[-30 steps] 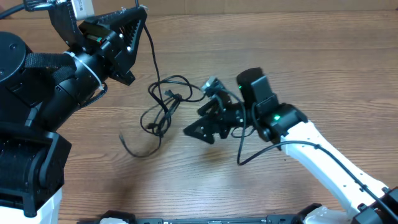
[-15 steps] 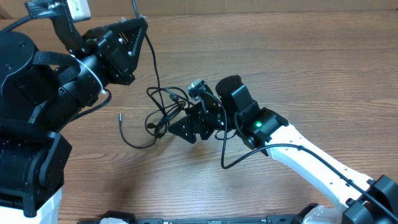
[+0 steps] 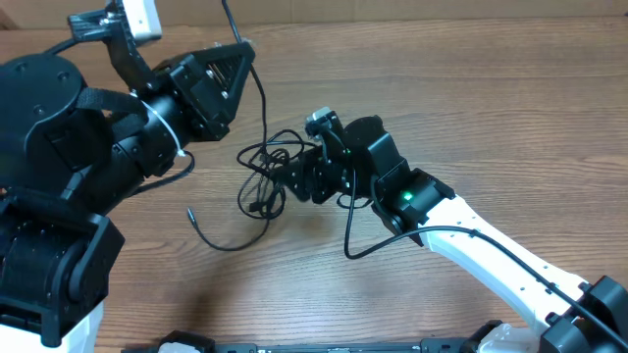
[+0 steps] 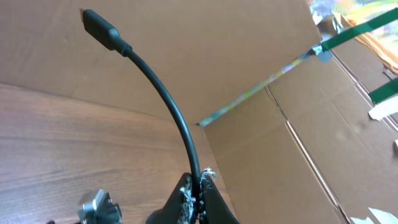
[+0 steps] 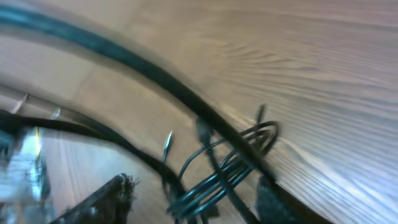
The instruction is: Untangle cables
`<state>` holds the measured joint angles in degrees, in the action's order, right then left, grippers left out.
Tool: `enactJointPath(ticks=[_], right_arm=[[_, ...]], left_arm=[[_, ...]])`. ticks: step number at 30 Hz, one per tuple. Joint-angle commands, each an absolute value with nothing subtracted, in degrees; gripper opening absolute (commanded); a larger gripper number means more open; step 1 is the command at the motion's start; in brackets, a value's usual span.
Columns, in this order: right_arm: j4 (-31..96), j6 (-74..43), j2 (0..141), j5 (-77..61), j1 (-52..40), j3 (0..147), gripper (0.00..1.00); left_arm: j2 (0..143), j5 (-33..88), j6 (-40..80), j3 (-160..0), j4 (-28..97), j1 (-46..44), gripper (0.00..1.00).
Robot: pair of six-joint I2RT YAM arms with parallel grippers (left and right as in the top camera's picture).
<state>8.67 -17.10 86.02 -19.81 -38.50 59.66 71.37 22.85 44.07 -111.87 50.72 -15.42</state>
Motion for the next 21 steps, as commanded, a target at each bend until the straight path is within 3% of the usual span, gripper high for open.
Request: enactJointPath(ticks=[1,3,4,8,12,13,15,16,18,21], right_arm=[[7.73,-19.11,86.06,-13.50,-38.50,59.44,0.37],[7.57,-19.14,86.06,-12.16,-38.44,59.44,0.06],[7.62,-19.94,86.06,-11.42,-38.30,59.44,0.04],[7.84,-21.28,86.06,-11.25,-36.62,59.44,0.04],[7.84,-21.21,86.06,-14.17,-33.67,59.44,0.04],[7.84,-21.19,86.04,-15.07,-32.80,59.46,0.04],[7.79,-20.95,85.82,-17.61,-30.65,59.64,0.04],[7.79,-20.75,85.58,-19.27,-29.47,59.77,0.04],[7.84,-20.32,85.03,-21.80,-27.46,60.07,0.04],[8.27,-19.49,83.77,-24.82,-24.58,60.64,0.04]], left_arm=[[71.24,22.55,44.93,-113.43,50.85,-16.19,0.04],[71.24,22.57,44.84,-113.43,51.22,-16.19,0.04],[71.24,22.70,44.75,-113.43,51.31,-16.19,0.04],[71.24,22.96,44.12,-113.43,52.07,-16.16,0.04],[71.24,22.96,41.85,-113.43,53.17,-16.14,0.11],[71.24,22.83,41.74,-113.43,53.45,-16.14,0.16],[71.24,22.90,40.69,-113.43,53.82,-16.14,0.40],[71.24,22.85,39.64,-113.43,54.04,-16.14,0.47],[71.24,22.26,39.18,-113.40,54.50,-16.10,0.54],[71.24,22.02,39.16,-113.40,55.42,-16.05,0.54]])
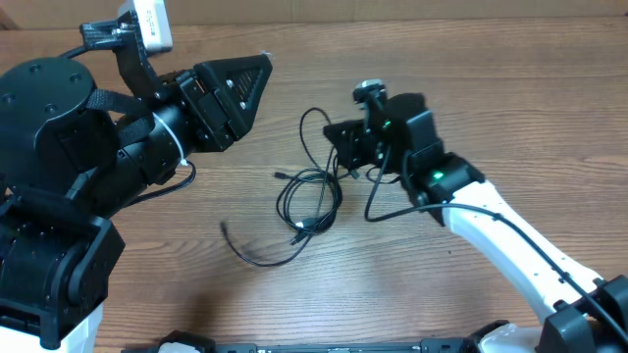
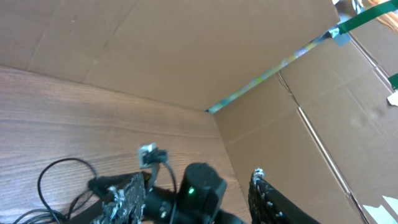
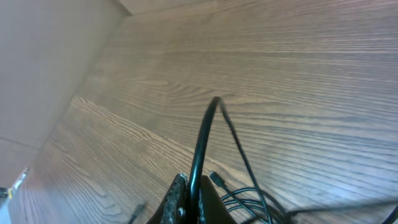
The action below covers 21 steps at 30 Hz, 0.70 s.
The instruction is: Untangle cables
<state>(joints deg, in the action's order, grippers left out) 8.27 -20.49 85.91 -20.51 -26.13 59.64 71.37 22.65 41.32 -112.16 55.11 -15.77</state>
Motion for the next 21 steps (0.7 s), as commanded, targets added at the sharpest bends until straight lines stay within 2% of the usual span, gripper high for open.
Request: enactJointPath(ticks=[1,10,15,21], right_arm=[[8.80,-19.49,83.20,-25.26,-23.59,60.95,0.04],[14.28,-18.85,78.91,-25.87,-20.78,66.06,0.04],[16.71,-18.85,76.34,-25.74,-20.75,70.30,0.04],[18.57,-18.87,74.87,-25.61,-19.51,75.70,0.04]], left_arm=[[71.24,22.04,38.87,-113.40,55.92,-16.05,0.54],[72.44,20.84,31.97,-113.36,65.28,-16.05,0.55],[74.00,14.63,31.68,-113.36,72.31,-16.05,0.55],[75.77,13.45,30.15,-113.30,77.10,-16.05,0.55]])
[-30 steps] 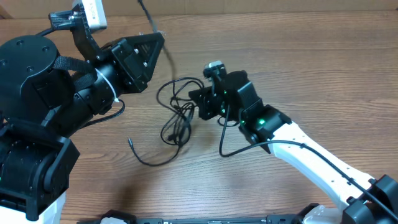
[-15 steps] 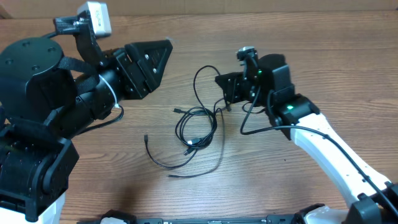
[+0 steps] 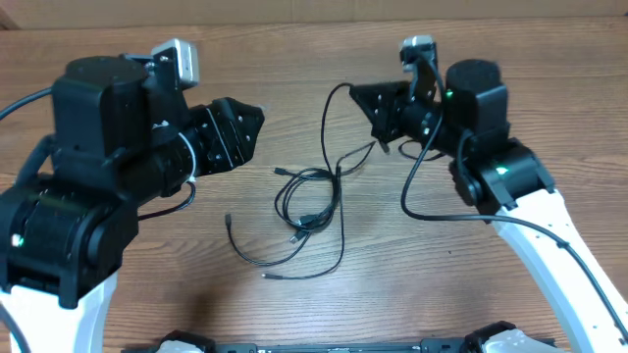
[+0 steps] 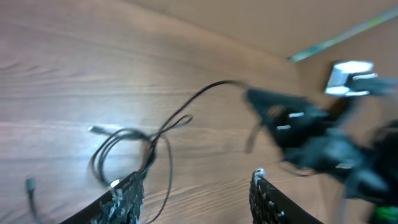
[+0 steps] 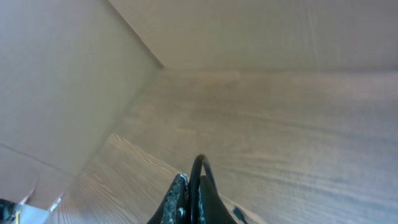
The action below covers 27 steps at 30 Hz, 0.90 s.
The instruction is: Untangle cables
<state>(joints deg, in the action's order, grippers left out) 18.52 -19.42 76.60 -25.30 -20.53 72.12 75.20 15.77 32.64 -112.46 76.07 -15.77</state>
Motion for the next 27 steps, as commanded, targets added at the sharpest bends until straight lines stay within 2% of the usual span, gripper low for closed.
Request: enactJointPath(ticks=[1,10,19,27], right_arm=[[18.74,-19.20,74.76,-25.63,-19.14,76.64,0.04],[19.90,-19.73,74.56,-25.61,-18.55,82.83,0.04],[20.32,-21.71,74.56,-25.85,-18.57,88.05,0.04],[20.29,-29.08,74.56,-27.33,-18.57,92.84,0.04]], left_arm=[[76.07,12.69,29.93,-113.14,78.15,-16.05,0.54],[77.49,12.34,28.67,-102.94,78.54,-16.14,0.57],[77.52,24.10,18.98,-88.47,65.89,-16.19,0.59],[77.52,25.58,11.25,-80.64,57.43,-17.02,0.61]])
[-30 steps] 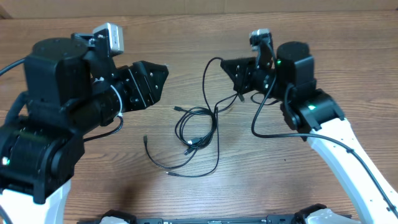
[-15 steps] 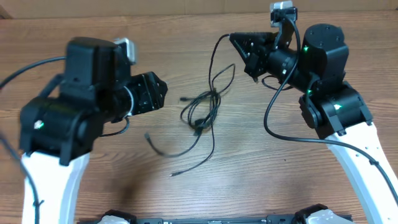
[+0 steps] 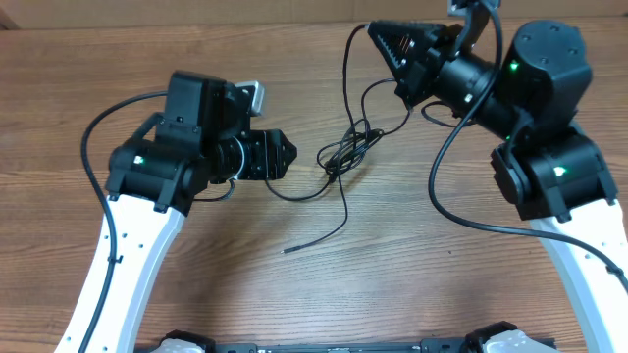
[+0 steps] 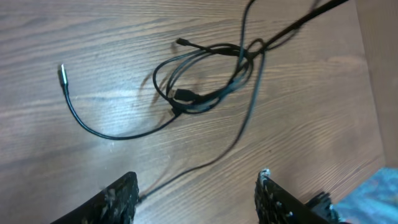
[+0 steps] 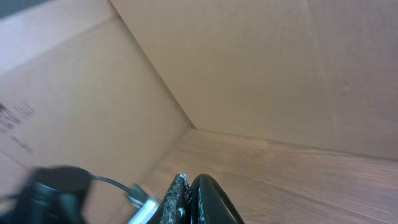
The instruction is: Untangle cables
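Observation:
A tangle of thin black cables (image 3: 348, 147) lies on the wooden table (image 3: 196, 294); in the left wrist view the same tangle (image 4: 205, 81) is a loose knot with one free end (image 4: 62, 71) trailing left. My right gripper (image 3: 376, 33) is raised at the far side, shut on a strand (image 3: 345, 69) that runs down into the knot. In the right wrist view the right gripper (image 5: 189, 193) pinches a black loop (image 5: 211, 193). My left gripper (image 3: 283, 157) hangs open just left of the knot, fingers (image 4: 118, 199) wide apart, nothing between them.
Another loose cable end (image 3: 287, 250) lies nearer the front. Cardboard walls (image 5: 280, 74) stand behind the table. The right arm's own supply cable (image 3: 442, 196) droops beside the knot.
My right gripper, still shut on the strand, is now higher and farther back, and the knot has shifted toward it. The left gripper has come down close to the knot, still open.
First my left gripper was shut on a thick cable near its plug while the right was down at the tangle. Then the left stood open and empty, the right shut on a strand. The right has since stood higher each time, the tangle trailing after it.

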`<state>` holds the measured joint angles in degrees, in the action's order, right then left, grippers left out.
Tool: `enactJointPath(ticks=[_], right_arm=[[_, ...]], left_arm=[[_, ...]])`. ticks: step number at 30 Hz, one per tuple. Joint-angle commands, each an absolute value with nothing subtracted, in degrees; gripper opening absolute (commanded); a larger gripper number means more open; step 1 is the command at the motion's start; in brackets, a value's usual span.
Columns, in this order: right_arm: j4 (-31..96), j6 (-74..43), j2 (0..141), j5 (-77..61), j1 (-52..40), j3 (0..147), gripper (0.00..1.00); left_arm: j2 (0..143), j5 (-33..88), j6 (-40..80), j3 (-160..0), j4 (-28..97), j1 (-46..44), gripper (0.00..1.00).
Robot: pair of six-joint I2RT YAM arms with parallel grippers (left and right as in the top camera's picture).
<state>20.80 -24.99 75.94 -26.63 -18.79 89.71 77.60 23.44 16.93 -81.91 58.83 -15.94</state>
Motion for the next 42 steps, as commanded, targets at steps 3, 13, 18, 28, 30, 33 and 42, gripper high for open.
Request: enactJointPath(ticks=[3,13,18,28,30,33,42], right_arm=[[20.25,-31.46,74.56,-28.25,-18.57,94.24,0.04],[20.08,-37.41,74.56,-32.34,-18.57,97.95,0.04],[19.88,-40.62,74.56,-34.22,-18.57,100.07,0.04],[20.08,-43.51,74.56,-38.22,-18.57,102.85,0.04],[20.34,-43.48,74.59,-38.70,-18.57,102.85,0.04],[20.43,-43.03,74.59,-38.70,-18.57,102.85,0.04],[41.32,-27.92,75.07,-25.15,-18.55,102.83,0.04]], left_arm=[[77.52,25.58,7.16,-79.68,54.76,-19.27,0.61],[77.54,25.50,-1.96,-77.32,48.80,-26.92,0.59],[77.54,25.21,-2.63,-76.84,48.80,-27.44,0.59],[77.58,25.17,-2.57,-72.20,45.80,-27.46,0.04],[77.58,25.15,-2.59,-72.12,45.80,-27.46,0.04],[77.56,25.12,-2.57,-72.12,45.76,-27.40,0.04],[76.47,26.22,-0.82,-72.34,45.80,-27.38,0.04]])
